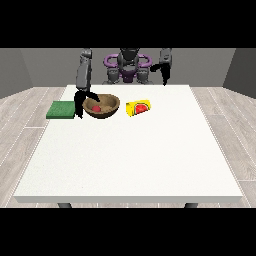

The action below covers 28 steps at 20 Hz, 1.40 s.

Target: Pick the cup and pour the ball into the bowl, then pick the bowl and place it on the pad

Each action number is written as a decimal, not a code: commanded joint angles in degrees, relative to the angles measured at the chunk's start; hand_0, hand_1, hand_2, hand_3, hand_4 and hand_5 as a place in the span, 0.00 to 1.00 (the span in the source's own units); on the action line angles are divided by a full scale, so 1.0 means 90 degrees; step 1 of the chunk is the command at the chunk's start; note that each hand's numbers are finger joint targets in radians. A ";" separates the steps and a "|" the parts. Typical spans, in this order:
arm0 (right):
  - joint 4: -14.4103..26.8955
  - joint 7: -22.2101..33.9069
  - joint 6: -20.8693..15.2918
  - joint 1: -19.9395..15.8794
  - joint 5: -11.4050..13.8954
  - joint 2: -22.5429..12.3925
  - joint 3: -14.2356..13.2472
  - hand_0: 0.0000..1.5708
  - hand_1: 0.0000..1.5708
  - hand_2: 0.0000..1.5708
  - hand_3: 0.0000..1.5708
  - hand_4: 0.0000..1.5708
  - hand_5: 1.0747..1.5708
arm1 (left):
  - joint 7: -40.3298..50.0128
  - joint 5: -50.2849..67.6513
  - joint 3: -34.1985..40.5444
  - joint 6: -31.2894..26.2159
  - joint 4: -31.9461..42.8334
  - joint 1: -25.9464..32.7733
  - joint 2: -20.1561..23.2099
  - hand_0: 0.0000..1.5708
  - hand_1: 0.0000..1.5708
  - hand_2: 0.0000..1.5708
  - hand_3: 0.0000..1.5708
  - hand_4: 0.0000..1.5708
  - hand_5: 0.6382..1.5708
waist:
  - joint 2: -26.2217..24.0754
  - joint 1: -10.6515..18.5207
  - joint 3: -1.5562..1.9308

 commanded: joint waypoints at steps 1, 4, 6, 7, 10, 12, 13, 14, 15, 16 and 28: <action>0.0582 -0.0314 0.0106 -0.0195 0.0016 -0.0074 -0.0011 0.00 0.00 0.00 0.00 0.23 1.00 | -0.0090 -0.0340 -0.0230 0.0194 -0.0171 0.0320 -0.0201 0.00 0.00 0.00 0.00 0.61 0.84 | 0.0103 0.0027 0.0026; 0.0557 0.0220 0.0074 -0.0548 -0.0318 -0.0023 -0.0199 0.00 0.00 0.00 0.00 0.31 0.99 | 0.0075 -0.0100 0.0103 -0.0004 -0.0110 -0.0027 -0.0089 0.00 0.00 0.00 0.00 0.60 0.84 | 0.0134 -0.0064 0.0025; 0.0820 -0.0114 0.0144 -0.0374 -0.0590 0.0063 -0.0509 0.00 0.00 0.00 0.00 0.37 0.94 | 0.0395 -0.0107 -0.0100 -0.0302 -0.0770 0.0113 0.0153 0.00 0.00 0.00 0.00 0.60 0.84 | 0.0228 0.0324 0.0033; 0.0848 0.0016 -0.0093 -0.0200 -0.0592 0.0367 -0.0476 0.21 0.21 0.00 0.00 0.42 0.87 | -0.0073 -0.0169 -0.0179 -0.0108 -0.0514 0.0234 -0.0053 0.00 0.00 0.00 0.00 0.60 0.84 | 0.0350 0.0236 0.0030; 0.0940 -0.0012 -0.0423 0.0021 -0.0603 0.0251 -0.0610 1.00 1.00 1.00 0.64 0.53 0.77 | 0.0230 -0.0052 -0.0076 -0.0308 -0.0754 0.0043 0.0112 0.00 0.00 0.00 0.00 0.61 0.84 | 0.0495 0.0281 0.0031; 0.0866 0.0095 -0.0670 -0.0086 -0.0671 0.0130 -0.0716 1.00 1.00 1.00 0.93 0.61 0.81 | -0.0019 -0.0199 -0.0199 -0.0124 -0.0661 0.0184 -0.0037 0.00 0.00 0.00 0.00 0.61 0.83 | 0.0533 0.0279 0.0025; 0.0876 0.0363 -0.0448 0.0116 -0.0701 -0.0128 -0.0725 1.00 1.00 1.00 1.00 0.61 0.83 | -0.0169 -0.0132 -0.0098 -0.0277 -0.0655 0.0400 0.0202 0.00 0.00 0.00 0.00 0.61 0.82 | 0.0421 0.0308 0.0021; 0.0860 0.0350 -0.0524 0.0065 -0.0760 -0.0057 -0.0759 1.00 1.00 1.00 1.00 0.61 0.84 | 0.0006 -0.0082 -0.0167 -0.0311 -0.0752 0.0372 0.0117 0.00 0.00 0.00 0.00 0.63 0.81 | 0.0389 0.0341 0.0024; 0.0753 0.0444 -0.0883 -0.0145 -0.0734 0.0053 -0.0727 1.00 1.00 1.00 1.00 0.60 0.84 | -0.0045 -0.0217 -0.0174 -0.0146 -0.0590 0.0264 0.0012 0.00 0.00 0.00 0.00 0.64 0.80 | 0.0356 0.0293 0.0019; 0.0699 0.0590 -0.0643 -0.0032 -0.0844 -0.0289 -0.0833 1.00 1.00 1.00 1.00 0.60 0.83 | -0.0244 0.0039 -0.0012 -0.0424 -0.0583 0.0484 0.0246 0.00 0.00 0.00 0.00 0.64 0.80 | 0.0328 0.0306 0.0017; 0.0119 0.2675 -0.1072 -0.0743 -0.0802 -0.1367 -0.0453 1.00 1.00 1.00 0.81 0.59 0.86 | -0.0408 0.0308 0.0742 -0.0371 0.0513 0.0545 0.0270 0.00 0.00 0.00 0.00 0.74 0.77 | -0.0719 -0.0580 0.0017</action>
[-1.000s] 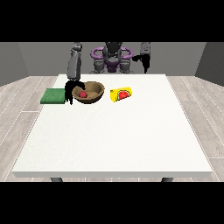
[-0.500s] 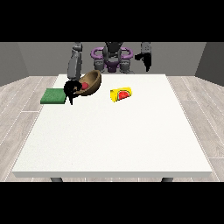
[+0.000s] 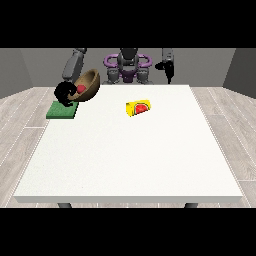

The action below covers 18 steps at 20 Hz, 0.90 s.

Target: Pick the cup and pour the ball into the bowl, then pick the bowl and place it on the pad

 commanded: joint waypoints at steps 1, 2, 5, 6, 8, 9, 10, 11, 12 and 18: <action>-0.0045 0.0299 0.0077 0.0063 -0.0065 -0.0492 -0.0069 1.00 1.00 1.00 0.74 0.60 0.84 | -0.0029 -0.0085 0.0013 0.0050 0.0114 0.0159 -0.0062 0.00 0.00 0.00 0.00 0.74 0.77 | -0.0170 -0.0193 -0.0009; 0.0013 0.0454 0.0166 0.0335 0.0010 -0.0556 0.0023 1.00 1.00 1.00 0.74 0.60 0.84 | 0.0257 0.0127 0.0029 -0.0140 -0.0075 0.0427 -0.0021 0.00 0.00 0.00 0.00 0.74 0.77 | -0.0465 -0.0150 -0.0009; -0.0217 0.0743 0.0406 0.0164 -0.0123 -0.0705 0.0067 1.00 1.00 1.00 0.74 0.60 0.84 | -0.0049 0.0034 0.0319 -0.0037 0.0423 0.0020 -0.0038 0.00 0.00 0.00 0.00 0.74 0.76 | -0.0247 -0.0392 -0.0010; -0.0239 0.0917 0.0098 0.0365 0.0004 -0.0591 0.0181 1.00 1.00 1.00 0.74 0.60 0.84 | 0.0599 -0.0009 0.0010 -0.0071 -0.0003 0.0376 -0.0131 0.00 0.00 0.00 0.00 0.74 0.76 | -0.0837 -0.0326 -0.0010; -0.0397 0.1104 0.0324 0.0331 -0.0049 -0.0807 0.0192 1.00 1.00 1.00 0.71 0.60 0.84 | -0.0542 -0.0164 0.0000 0.0166 0.0723 0.0738 -0.0352 0.00 0.00 0.00 0.00 0.74 0.76 | -0.0635 -0.0508 -0.0013; -0.0251 0.0831 0.0419 0.0293 -0.0172 -0.0990 -0.0014 1.00 1.00 1.00 0.74 0.61 0.85 | -0.0113 -0.0312 -0.0236 0.0316 0.0386 0.0409 -0.0501 0.00 0.00 0.00 0.00 0.75 0.76 | -0.0324 -0.0320 -0.0008; -0.0194 0.1136 0.0606 0.0291 -0.0285 -0.1328 -0.0142 1.00 1.00 1.00 0.82 0.61 0.85 | 0.0211 -0.0226 -0.0019 0.0221 0.0170 0.0223 -0.0347 0.00 0.00 0.00 0.00 0.75 0.76 | -0.0439 -0.0364 -0.0008; -0.0311 0.0852 0.0579 0.0274 -0.0311 -0.1172 -0.0131 1.00 1.00 1.00 0.90 0.62 0.83 | -0.0475 -0.0311 0.0015 0.0320 0.0706 0.0207 -0.0475 0.00 0.00 0.00 0.00 0.75 0.76 | -0.0130 -0.0417 -0.0009; -0.0300 0.1009 0.0589 0.0140 -0.0439 -0.1256 -0.0227 1.00 1.00 1.00 0.89 0.62 0.85 | -0.0869 0.0015 0.0350 -0.0109 0.0798 0.0213 -0.0121 0.00 0.00 0.00 0.00 0.75 0.76 | -0.0039 -0.0291 -0.0010; 0.0281 0.0105 0.1355 0.0492 -0.0594 -0.1511 -0.0489 1.00 1.00 1.00 0.46 0.59 0.88 | -0.0845 -0.0315 0.0148 0.0082 0.0584 0.0012 -0.0295 0.00 0.00 0.00 0.00 0.75 0.76 | 0.0613 -0.0127 -0.0005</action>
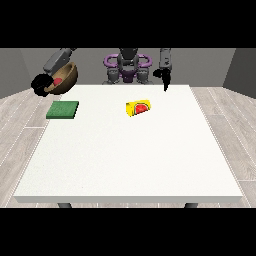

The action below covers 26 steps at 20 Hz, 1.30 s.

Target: Pick the cup and pour the ball into the bowl, then pick the bowl and place it on the pad

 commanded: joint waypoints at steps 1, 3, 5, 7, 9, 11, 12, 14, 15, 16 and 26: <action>0.0593 -0.0342 0.0617 0.0061 -0.0216 -0.0674 -0.0385 0.99 0.99 1.00 0.43 0.58 0.88 | 0.0084 -0.0080 -0.0194 -0.0145 -0.0578 0.0060 0.0018 0.00 0.00 0.00 0.00 0.75 0.76 | 0.0437 0.0346 0.0006; 0.0294 -0.0422 0.0217 0.0038 -0.0017 -0.0236 -0.0074 0.99 0.99 1.00 0.45 0.55 0.88 | -0.0483 -0.0077 -0.0179 0.0268 0.0328 -0.0101 -0.0238 0.00 0.00 0.00 0.00 0.75 0.77 | 0.0379 -0.0043 0.0000; 0.0718 -0.0538 0.0564 -0.0021 -0.0175 -0.0728 -0.0355 0.99 0.99 1.00 0.51 0.52 0.89 | -0.0243 -0.0101 0.0039 -0.0086 -0.0250 -0.0162 0.0129 0.00 0.00 0.00 0.00 0.74 0.77 | 0.0646 0.0245 0.0005; 0.0900 -0.0564 -0.0052 -0.0144 -0.0067 -0.1058 -0.0488 0.99 0.99 1.00 0.43 0.39 0.94 | -0.0078 -0.0325 -0.0378 0.0144 -0.0717 -0.0077 -0.0195 0.00 0.00 0.00 0.00 0.74 0.77 | 0.0871 0.0478 0.0010; 0.0641 -0.1077 -0.0234 0.0229 0.0326 -0.1185 -0.0234 0.94 0.94 1.00 0.42 0.00 0.99 | -0.0398 -0.0255 -0.0215 0.0187 -0.0478 0.0063 -0.0162 0.00 0.00 0.00 0.00 0.74 0.78 | 0.0826 0.0262 0.0005; 0.0751 -0.0919 -0.0583 0.0229 0.0400 -0.1282 -0.0225 0.87 0.87 1.00 0.54 0.00 1.00 | -0.0226 -0.0010 -0.0147 -0.0235 -0.0571 0.0296 0.0082 0.00 0.00 0.00 0.00 0.74 0.78 | 0.0503 0.0444 0.0002; 0.0655 -0.1167 -0.0577 0.0233 0.0547 -0.1022 -0.0028 0.84 0.84 0.98 0.77 0.00 1.00 | -0.0280 -0.0164 -0.0132 0.0009 -0.0312 0.0098 -0.0082 0.00 0.00 0.00 0.00 0.74 0.78 | 0.0556 0.0256 0.0001; 0.0707 -0.1241 -0.0558 0.0010 0.0517 -0.1227 -0.0112 0.79 0.79 0.83 0.87 0.00 0.99 | -0.0721 -0.0391 -0.0394 0.0075 -0.0250 0.0344 -0.0168 0.00 0.00 0.00 0.00 0.74 0.78 | 0.0768 0.0415 0.0004; 0.0535 -0.1103 -0.0580 -0.0059 0.0644 -0.0934 0.0150 0.77 0.77 0.78 0.83 0.00 1.00 | -0.0214 -0.0235 -0.0709 0.0693 -0.0091 0.0042 -0.0241 0.00 0.00 0.00 0.00 0.75 0.79 | 0.0432 0.0126 0.0001; 0.0489 -0.0917 -0.0516 -0.0111 0.0657 -0.0987 0.0202 0.75 0.75 0.75 0.81 0.00 1.00 | -0.0793 -0.0184 -0.1058 0.0867 0.0207 0.0471 -0.0243 0.00 0.00 0.00 0.00 0.75 0.79 | 0.0392 0.0177 -0.0002; 0.0182 -0.0210 0.0437 -0.0260 0.0417 -0.1046 0.0337 0.00 0.00 0.37 0.46 0.44 0.05 | -0.1068 0.0688 -0.2121 0.2054 0.1071 0.0453 -0.0249 0.00 0.00 0.00 0.00 0.77 0.75 | -0.0056 -0.0303 -0.0003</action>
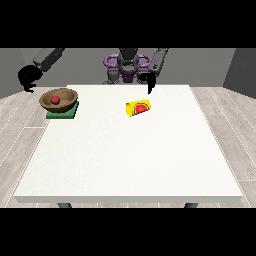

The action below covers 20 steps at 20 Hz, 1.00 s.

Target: Pick the cup and pour the ball into the bowl, then pick the bowl and place it on the pad

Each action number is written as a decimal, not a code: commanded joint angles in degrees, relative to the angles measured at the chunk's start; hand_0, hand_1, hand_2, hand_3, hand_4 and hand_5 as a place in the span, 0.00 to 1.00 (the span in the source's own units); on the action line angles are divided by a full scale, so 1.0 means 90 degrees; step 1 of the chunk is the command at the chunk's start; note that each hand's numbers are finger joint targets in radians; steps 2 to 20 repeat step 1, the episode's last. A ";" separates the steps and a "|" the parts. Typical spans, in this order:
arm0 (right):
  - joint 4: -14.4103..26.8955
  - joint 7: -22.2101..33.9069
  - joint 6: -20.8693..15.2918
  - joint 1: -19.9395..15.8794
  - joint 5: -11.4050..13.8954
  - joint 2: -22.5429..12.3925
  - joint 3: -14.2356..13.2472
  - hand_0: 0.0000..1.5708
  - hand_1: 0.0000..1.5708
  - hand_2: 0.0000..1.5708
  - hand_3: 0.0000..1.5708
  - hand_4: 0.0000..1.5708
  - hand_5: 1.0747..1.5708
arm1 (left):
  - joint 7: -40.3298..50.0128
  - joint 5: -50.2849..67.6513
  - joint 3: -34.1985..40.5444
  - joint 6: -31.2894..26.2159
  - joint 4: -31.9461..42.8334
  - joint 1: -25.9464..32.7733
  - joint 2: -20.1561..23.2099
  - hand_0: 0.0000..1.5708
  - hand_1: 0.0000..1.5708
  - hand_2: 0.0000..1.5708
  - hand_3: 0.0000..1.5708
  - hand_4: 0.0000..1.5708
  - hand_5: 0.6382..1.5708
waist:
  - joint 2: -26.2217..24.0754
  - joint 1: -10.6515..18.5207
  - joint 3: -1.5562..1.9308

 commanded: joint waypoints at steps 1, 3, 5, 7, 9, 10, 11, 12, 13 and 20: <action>-0.0119 0.0134 0.0435 0.0015 -0.0043 -0.0109 0.0063 0.00 0.00 0.37 0.48 0.45 0.00 | 0.0026 0.0303 -0.0645 0.0841 0.0278 -0.0123 -0.0010 0.00 0.00 0.00 0.00 0.77 0.75 | -0.0088 -0.0276 0.0001; -0.0119 0.0134 0.0435 0.0015 -0.0043 -0.0109 0.0063 0.00 0.00 0.37 0.48 0.45 0.00 | 0.0026 0.0303 -0.0645 0.0841 0.0278 -0.0123 -0.0010 0.00 0.00 0.00 0.00 0.77 0.75 | -0.0088 -0.0276 0.0001; -0.0119 0.0134 0.0435 0.0015 -0.0043 -0.0109 0.0063 0.00 0.00 0.37 0.48 0.45 0.00 | 0.0026 0.0303 -0.0645 0.0841 0.0278 -0.0123 -0.0010 0.00 0.00 0.00 0.00 0.77 0.75 | -0.0088 -0.0276 0.0001; -0.0119 0.0134 0.0435 0.0015 -0.0043 -0.0109 0.0063 0.00 0.00 0.37 0.48 0.45 0.00 | 0.0026 0.0303 -0.0645 0.0841 0.0278 -0.0123 -0.0010 0.00 0.00 0.00 0.00 0.77 0.75 | -0.0088 -0.0276 0.0001; -0.0119 0.0134 0.0435 0.0015 -0.0043 -0.0109 0.0063 0.00 0.00 0.37 0.48 0.45 0.00 | 0.0026 0.0303 -0.0645 0.0841 0.0278 -0.0123 -0.0010 0.00 0.00 0.00 0.00 0.77 0.75 | -0.0088 -0.0276 0.0001; -0.0119 0.0134 0.0435 0.0015 -0.0043 -0.0109 0.0063 0.00 0.00 0.37 0.48 0.45 0.00 | 0.0026 0.0303 -0.0645 0.0841 0.0278 -0.0123 -0.0010 0.00 0.00 0.00 0.00 0.77 0.75 | -0.0088 -0.0276 0.0001; -0.0119 0.0134 0.0435 0.0015 -0.0043 -0.0109 0.0063 0.00 0.00 0.37 0.48 0.45 0.00 | 0.0026 0.0303 -0.0645 0.0841 0.0278 -0.0123 -0.0010 0.00 0.00 0.00 0.00 0.77 0.75 | -0.0088 -0.0276 0.0001; -0.0119 0.0134 0.0435 0.0015 -0.0043 -0.0109 0.0063 0.00 0.00 0.37 0.48 0.45 0.00 | 0.0026 0.0303 -0.0645 0.0841 0.0278 -0.0123 -0.0010 0.00 0.00 0.00 0.00 0.77 0.75 | -0.0088 -0.0276 0.0001; -0.0119 0.0134 0.0435 0.0015 -0.0043 -0.0109 0.0063 0.00 0.00 0.37 0.48 0.45 0.00 | 0.0026 0.0303 -0.0645 0.0841 0.0278 -0.0123 -0.0010 0.00 0.00 0.00 0.00 0.77 0.75 | -0.0088 -0.0276 0.0001; -0.0119 0.0134 0.0435 0.0015 -0.0043 -0.0109 0.0063 0.00 0.00 0.37 0.48 0.45 0.00 | 0.0026 0.0303 -0.0645 0.0841 0.0278 -0.0123 -0.0010 0.00 0.00 0.00 0.00 0.77 0.75 | -0.0088 -0.0276 0.0001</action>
